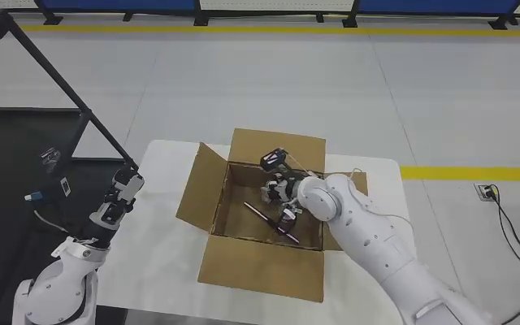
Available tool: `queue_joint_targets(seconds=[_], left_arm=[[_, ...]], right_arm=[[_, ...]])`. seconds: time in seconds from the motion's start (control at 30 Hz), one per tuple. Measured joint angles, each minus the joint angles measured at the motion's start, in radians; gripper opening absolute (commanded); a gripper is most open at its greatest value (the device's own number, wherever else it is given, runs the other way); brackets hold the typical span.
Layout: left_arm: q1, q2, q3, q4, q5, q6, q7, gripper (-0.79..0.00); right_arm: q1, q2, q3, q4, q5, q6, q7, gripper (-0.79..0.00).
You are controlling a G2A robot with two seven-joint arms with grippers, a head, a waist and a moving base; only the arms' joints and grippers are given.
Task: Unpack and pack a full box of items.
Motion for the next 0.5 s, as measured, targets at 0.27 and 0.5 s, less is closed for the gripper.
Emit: queue_joint_targets(seconds=[0.27,0.5], left_arm=[[0.000,0.000,0.000,0.000,0.000,0.000,0.000,0.000],[0.000,0.000,0.000,0.000,0.000,0.000,0.000,0.000]], right_arm=[[-0.348,0.130,0.366,-0.667,-0.207,0.105,0.095,-0.785],[-0.644,0.174,0.703,-0.973,-0.375,0.233,0.022,-0.785]])
